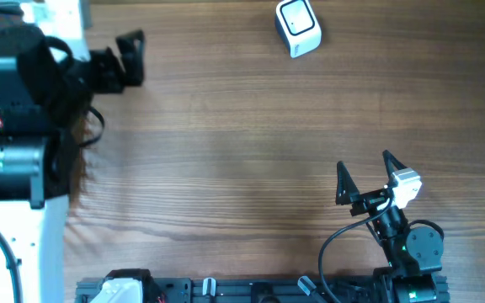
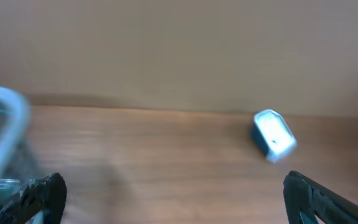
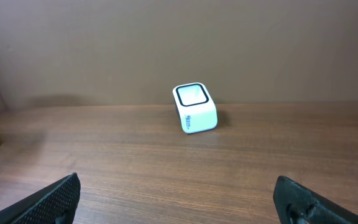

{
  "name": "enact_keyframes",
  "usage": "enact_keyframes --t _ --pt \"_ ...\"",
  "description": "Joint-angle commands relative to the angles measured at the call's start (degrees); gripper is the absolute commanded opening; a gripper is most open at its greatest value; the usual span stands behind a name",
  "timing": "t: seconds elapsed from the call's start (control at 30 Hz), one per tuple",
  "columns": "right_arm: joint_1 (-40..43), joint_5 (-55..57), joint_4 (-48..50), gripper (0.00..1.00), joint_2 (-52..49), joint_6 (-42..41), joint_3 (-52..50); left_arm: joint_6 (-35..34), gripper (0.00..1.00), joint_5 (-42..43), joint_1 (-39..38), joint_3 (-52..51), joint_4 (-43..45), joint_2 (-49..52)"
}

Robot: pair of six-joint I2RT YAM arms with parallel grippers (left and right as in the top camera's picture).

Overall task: Scan the item barcode
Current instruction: 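Reach the left gripper into the basket and grasp the yellow bottle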

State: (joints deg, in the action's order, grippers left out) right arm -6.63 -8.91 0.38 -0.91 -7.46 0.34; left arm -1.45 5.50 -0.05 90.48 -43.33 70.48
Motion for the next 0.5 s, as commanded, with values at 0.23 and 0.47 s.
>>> enact_keyframes --t 0.23,0.47 --pt "0.24 0.33 0.20 1.00 0.11 -0.11 -0.04 7.04 0.94 -7.50 25.97 4.42 6.51 6.45" --pt "0.24 0.33 0.20 1.00 0.11 -0.11 -0.04 10.40 0.93 -5.33 33.48 4.42 5.68 17.35"
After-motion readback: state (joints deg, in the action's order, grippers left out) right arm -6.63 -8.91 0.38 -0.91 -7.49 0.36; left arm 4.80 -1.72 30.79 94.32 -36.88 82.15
